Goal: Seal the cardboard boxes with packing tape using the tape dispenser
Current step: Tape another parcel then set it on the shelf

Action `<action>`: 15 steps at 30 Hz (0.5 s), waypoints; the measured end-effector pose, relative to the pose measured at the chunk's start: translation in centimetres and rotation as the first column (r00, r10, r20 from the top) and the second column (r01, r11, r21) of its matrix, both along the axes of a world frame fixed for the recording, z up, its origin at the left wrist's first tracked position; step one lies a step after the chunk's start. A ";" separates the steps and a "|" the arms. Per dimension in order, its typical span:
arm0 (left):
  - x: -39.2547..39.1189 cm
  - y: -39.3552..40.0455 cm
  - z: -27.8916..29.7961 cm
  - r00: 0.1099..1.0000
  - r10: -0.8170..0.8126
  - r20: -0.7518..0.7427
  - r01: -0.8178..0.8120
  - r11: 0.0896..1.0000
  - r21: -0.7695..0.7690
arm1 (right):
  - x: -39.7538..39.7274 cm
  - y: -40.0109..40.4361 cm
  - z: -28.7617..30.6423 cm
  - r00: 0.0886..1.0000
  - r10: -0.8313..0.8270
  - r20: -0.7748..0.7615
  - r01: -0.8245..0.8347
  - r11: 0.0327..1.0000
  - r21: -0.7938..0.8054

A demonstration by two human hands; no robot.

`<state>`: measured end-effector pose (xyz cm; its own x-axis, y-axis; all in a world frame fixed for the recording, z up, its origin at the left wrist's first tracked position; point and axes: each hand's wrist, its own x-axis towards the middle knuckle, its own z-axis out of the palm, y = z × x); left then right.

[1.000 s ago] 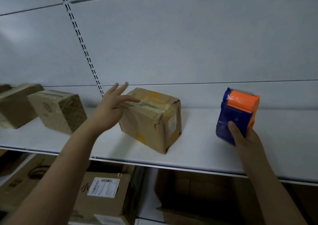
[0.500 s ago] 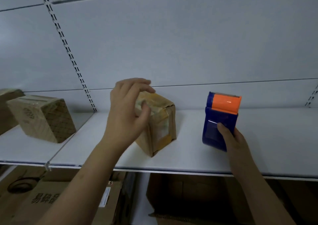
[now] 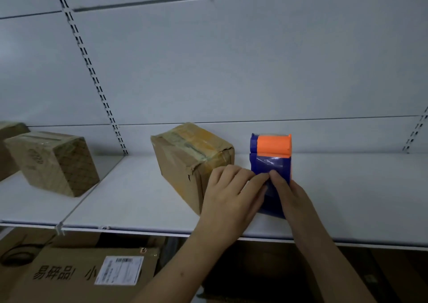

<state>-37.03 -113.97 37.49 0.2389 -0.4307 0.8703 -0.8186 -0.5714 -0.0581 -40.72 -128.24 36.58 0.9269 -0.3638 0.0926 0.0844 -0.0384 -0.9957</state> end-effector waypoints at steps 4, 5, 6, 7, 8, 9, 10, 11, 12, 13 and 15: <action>0.7 0.0 1.0 1.000 -0.008 0.030 0.010 0.997 -0.073 | 0.1 0.0 0.3 1.000 -0.005 -0.015 0.004 0.997 -0.080; 0.9 0.2 1.4 0.999 -0.011 0.032 0.013 0.996 -0.085 | 0.1 -0.1 0.5 1.000 -0.002 -0.028 0.000 0.997 -0.083; 1.0 0.5 1.7 0.999 -0.013 0.038 0.017 0.996 -0.092 | 0.1 -0.2 0.7 0.999 0.002 -0.036 -0.005 0.996 -0.090; 1.1 0.8 2.1 0.999 -0.018 0.049 0.022 0.995 -0.094 | 0.0 -0.3 0.9 0.999 0.010 -0.042 -0.014 0.995 -0.101; 1.2 1.0 2.4 0.998 -0.027 0.061 0.032 0.995 -0.093 | -0.1 -0.3 1.2 0.999 0.017 -0.050 -0.023 0.992 -0.125; 1.1 1.2 2.8 0.997 -0.036 0.072 0.042 0.995 -0.087 | -0.2 -0.5 1.3 0.998 0.023 -0.056 -0.032 0.988 -0.151; 1.0 1.4 3.1 0.996 -0.042 0.079 0.049 0.995 -0.082 | -0.2 -0.6 1.3 0.998 0.036 -0.060 -0.046 0.985 -0.168; 0.9 1.5 3.4 0.995 -0.048 0.082 0.054 0.996 -0.077 | -0.3 -0.7 1.2 0.997 0.055 -0.062 -0.065 0.982 -0.177; 0.8 1.6 3.6 0.995 -0.056 0.081 0.062 0.995 -0.073 | -0.3 -0.8 1.2 0.995 0.079 -0.060 -0.088 0.979 -0.183; 0.7 1.7 3.8 0.995 -0.067 0.078 0.072 0.995 -0.068 | -0.4 -1.0 1.1 0.993 0.103 -0.051 -0.111 0.976 -0.188; 0.5 2.1 4.1 0.993 -0.095 0.067 0.099 0.993 -0.061 | -0.8 -1.3 1.0 0.986 0.164 -0.036 -0.168 0.966 -0.196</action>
<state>-36.48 -111.86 41.54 0.1420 -0.3920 0.9089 -0.8660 -0.4940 -0.0777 -41.52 -129.52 37.63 0.9750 -0.1810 0.1291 0.0875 -0.2214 -0.9713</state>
